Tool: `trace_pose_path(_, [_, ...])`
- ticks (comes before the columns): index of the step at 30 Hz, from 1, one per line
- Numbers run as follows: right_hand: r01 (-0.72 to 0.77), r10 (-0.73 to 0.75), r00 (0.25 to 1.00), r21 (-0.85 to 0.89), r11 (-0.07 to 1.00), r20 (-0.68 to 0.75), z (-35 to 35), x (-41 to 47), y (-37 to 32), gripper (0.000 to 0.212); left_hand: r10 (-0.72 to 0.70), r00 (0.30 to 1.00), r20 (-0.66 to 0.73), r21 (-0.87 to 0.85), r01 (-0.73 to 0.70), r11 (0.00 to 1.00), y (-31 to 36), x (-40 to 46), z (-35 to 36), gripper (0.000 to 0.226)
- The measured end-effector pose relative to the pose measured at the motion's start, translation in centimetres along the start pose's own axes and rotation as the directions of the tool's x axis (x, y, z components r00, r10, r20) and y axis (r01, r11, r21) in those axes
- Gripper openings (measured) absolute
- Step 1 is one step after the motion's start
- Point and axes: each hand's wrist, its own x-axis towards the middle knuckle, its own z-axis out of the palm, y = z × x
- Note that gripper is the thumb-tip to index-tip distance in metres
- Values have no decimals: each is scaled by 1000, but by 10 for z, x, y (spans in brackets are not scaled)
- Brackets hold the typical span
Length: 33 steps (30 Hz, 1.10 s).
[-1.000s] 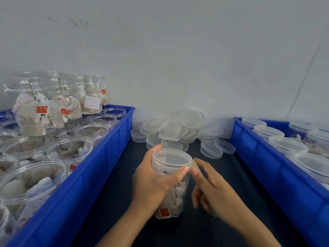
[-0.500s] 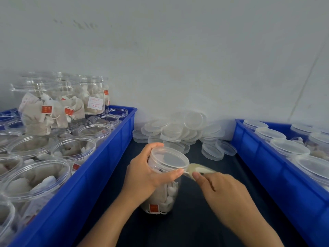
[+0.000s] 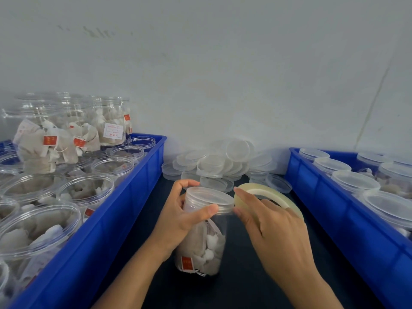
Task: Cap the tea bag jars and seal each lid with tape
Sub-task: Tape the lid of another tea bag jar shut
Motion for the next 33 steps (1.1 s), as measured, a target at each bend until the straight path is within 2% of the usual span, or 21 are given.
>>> trace_pose_path(8, [4, -4, 1000, 19, 1000, 9, 3, -2, -1, 60, -60, 998, -32, -119, 56, 991, -4, 1, 5, 80])
trace_pose_path(12, [1, 1, 999, -64, 998, 42, -3, 0, -6, 56, -79, 997, -9, -147, 77, 986, -4, 0, 6, 82])
trace_pose_path(20, [-28, 32, 998, -76, 997, 51, -1, 1, -7, 55, -152, 987, 48, -193, 159, 968, -1, -1, 11, 82])
trace_pose_path(22, [-31, 32, 999, -55, 998, 23, 2, 1, -7, 58, -146, 989, 24, -124, 148, 981, 1, -3, 13, 69])
trace_pose_path(23, [-23, 23, 999, -21, 1000, -23, 3, 0, -6, 62, -130, 992, 1, -54, 129, 990, 3, -4, 15, 59])
trace_pose_path(25, [-50, 50, 999, 6, 999, -19, 7, -3, -7, 62, -59, 994, -93, 136, 71, 988, 7, -8, 22, 48])
trace_pose_path(28, [-77, 77, 997, -15, 997, 9, 9, -2, -15, 48, 84, 967, -241, 445, 33, 895, 15, -18, 40, 74])
trace_pose_path(29, [-76, 77, 997, -17, 997, 17, 10, -3, -17, 52, 109, 957, -268, 512, 46, 858, 16, -20, 45, 82])
trace_pose_path(31, [-81, 80, 996, 30, 996, 33, 16, -7, -20, 69, 92, 956, -279, 560, 84, 824, 18, -23, 50, 94])
trace_pose_path(33, [-58, 55, 996, 44, 997, 71, 18, -9, -19, 80, 18, 951, -310, 516, 152, 843, 20, -21, 48, 107])
